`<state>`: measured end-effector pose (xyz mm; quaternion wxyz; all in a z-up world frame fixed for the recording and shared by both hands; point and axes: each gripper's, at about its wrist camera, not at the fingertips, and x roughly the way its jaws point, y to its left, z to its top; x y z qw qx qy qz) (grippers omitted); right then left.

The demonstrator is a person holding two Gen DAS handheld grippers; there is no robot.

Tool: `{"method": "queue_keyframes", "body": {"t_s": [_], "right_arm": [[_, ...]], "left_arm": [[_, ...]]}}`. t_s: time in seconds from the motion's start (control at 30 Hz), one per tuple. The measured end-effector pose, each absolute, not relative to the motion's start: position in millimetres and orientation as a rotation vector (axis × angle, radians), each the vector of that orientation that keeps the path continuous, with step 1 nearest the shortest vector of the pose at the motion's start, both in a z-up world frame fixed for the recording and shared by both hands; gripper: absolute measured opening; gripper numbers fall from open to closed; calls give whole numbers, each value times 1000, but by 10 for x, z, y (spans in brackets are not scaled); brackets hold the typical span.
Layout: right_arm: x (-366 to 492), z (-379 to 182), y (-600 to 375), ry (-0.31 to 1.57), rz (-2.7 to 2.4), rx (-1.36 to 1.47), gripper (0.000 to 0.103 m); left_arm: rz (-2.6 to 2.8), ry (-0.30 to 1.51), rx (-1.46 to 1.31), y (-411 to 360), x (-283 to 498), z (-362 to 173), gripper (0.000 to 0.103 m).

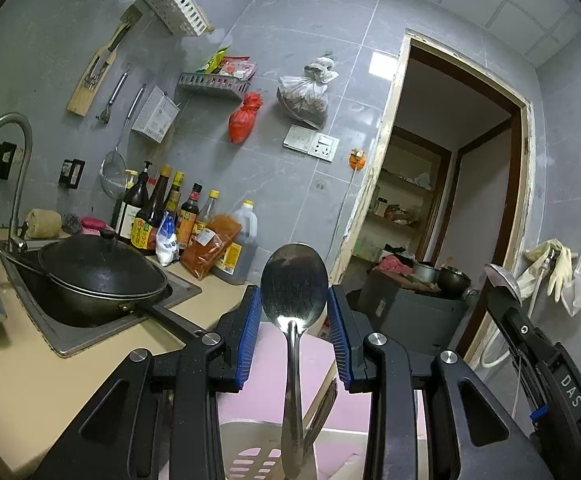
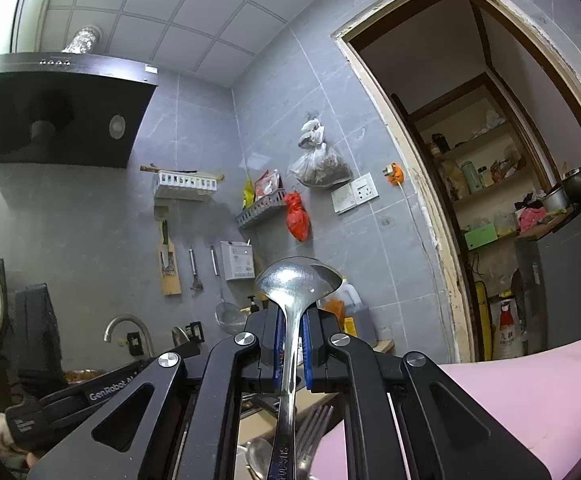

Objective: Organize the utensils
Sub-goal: 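Carry both held spoons over the white caddy and lower them toward it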

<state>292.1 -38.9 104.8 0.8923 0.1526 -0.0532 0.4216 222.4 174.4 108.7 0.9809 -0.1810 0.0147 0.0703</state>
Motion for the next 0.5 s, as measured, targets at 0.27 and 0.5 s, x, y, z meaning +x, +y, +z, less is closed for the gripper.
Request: {"method": "queue_keyframes", "body": {"t_s": [0.27, 0.5], "right_arm": [[2921, 1104, -299, -54, 811, 284, 6], [2851, 1080, -177, -27, 795, 252, 6]], "left_arm": [[120, 34, -368, 1720, 2218, 1049, 29], [94, 40, -388, 1770, 2208, 1029, 29]]}}
